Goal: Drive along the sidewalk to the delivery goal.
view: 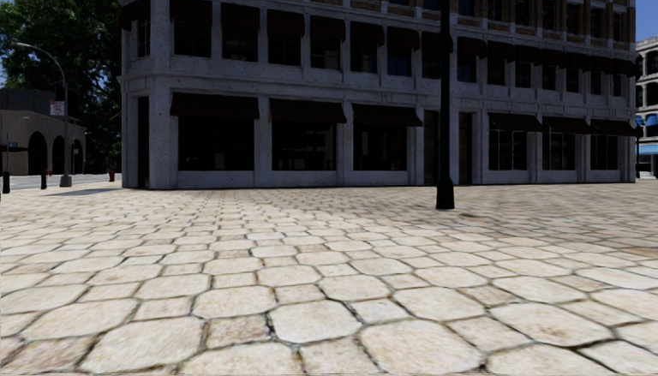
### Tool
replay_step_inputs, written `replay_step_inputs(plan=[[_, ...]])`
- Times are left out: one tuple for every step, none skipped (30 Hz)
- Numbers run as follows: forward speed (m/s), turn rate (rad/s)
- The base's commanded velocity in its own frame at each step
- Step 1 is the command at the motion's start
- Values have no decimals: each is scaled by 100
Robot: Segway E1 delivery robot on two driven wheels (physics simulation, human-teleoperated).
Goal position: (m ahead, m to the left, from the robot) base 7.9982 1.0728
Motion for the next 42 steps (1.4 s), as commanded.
replay_step_inputs(plan=[[200,0],[200,0],[200,0],[200,0],[200,0],[200,0],[200,0],[200,0],[200,0],[200,0],[200,0],[200,9],[200,15],[200,18],[200,19],[200,19],[200,23],[200,24],[200,25],[200,26],[200,26],[200,26],[200,26],[200,30],[200,33],[200,33],[200,33],[200,33],[200,33],[200,33],[200,33],[200,33],[200,33],[200,33],[200,33],[200,33],[200,33],[200,33],[200,33],[200,33],[200,33],[200,33]])
